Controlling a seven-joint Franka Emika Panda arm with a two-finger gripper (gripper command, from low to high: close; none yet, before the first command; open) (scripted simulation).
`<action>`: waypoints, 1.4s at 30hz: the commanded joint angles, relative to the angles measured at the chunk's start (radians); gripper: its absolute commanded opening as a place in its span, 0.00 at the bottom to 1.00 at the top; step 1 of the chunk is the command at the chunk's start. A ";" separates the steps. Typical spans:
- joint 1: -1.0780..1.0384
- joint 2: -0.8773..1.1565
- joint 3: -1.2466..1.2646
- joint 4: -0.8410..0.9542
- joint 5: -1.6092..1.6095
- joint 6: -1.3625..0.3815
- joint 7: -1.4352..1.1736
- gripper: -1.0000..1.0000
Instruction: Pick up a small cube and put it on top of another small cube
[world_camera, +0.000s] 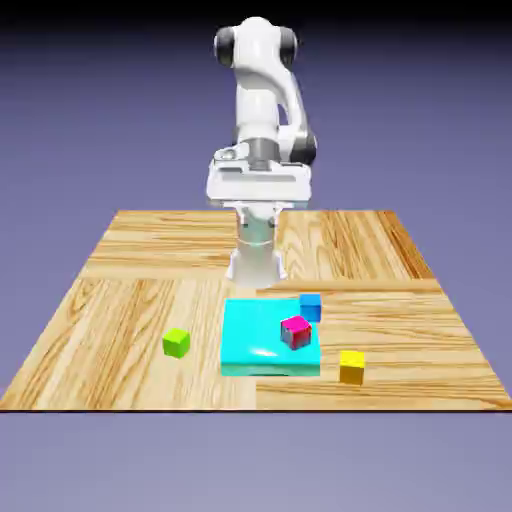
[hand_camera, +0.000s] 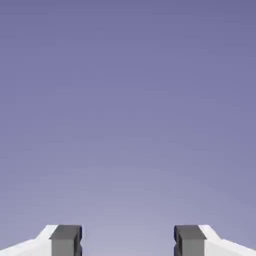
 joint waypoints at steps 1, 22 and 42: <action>-0.002 0.036 0.022 0.025 -0.025 -0.039 -0.002 0.50; -0.046 0.797 0.480 0.550 -0.544 -0.850 -0.049 0.50; -0.114 1.461 0.797 0.914 -1.034 -1.420 -0.053 0.50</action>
